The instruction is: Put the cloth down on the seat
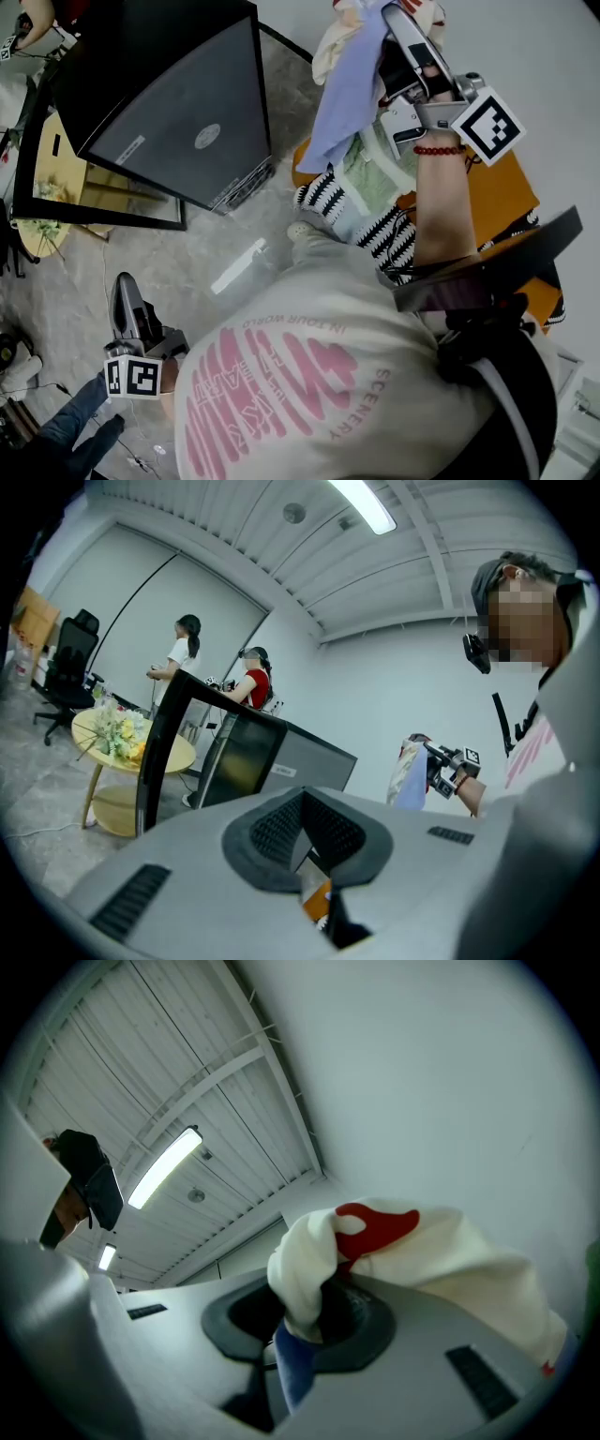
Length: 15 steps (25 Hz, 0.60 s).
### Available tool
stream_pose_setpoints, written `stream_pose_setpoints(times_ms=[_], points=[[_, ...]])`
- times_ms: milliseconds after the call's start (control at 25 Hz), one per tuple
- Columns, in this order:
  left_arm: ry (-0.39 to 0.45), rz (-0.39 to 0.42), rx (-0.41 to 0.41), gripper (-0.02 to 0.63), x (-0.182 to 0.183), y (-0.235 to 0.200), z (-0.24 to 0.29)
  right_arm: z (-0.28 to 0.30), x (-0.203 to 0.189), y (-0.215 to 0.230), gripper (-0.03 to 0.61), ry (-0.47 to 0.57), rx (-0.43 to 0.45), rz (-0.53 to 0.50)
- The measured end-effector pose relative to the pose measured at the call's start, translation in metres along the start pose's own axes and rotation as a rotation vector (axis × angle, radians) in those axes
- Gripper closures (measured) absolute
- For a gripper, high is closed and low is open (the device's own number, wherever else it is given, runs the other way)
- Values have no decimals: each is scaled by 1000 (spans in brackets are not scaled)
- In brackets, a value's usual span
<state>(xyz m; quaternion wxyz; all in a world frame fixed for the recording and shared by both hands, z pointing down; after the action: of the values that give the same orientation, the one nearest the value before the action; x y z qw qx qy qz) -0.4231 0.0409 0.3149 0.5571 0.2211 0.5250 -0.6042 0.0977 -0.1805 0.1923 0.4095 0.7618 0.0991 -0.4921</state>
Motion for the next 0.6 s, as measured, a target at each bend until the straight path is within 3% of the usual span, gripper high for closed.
stream_pose_setpoints(times_ms=[160, 600], points=[[25, -44, 48, 604, 4, 3, 8, 31, 12, 18, 495, -17, 47, -4], [64, -63, 132, 604, 12, 27, 36, 82, 42, 59, 495, -24, 137, -25]])
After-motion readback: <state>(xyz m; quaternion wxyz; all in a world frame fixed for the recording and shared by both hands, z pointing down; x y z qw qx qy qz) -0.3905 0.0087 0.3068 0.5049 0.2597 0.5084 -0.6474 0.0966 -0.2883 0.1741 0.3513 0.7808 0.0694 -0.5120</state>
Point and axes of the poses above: the fingertips, and each gripper's own axes: z forward along the fingers, y to its right, x out of its top, the point moved 10 cm from there along -z, backward along the fingers, and after that the axes turned 15 degrees about -y, right-handed, at the moved point
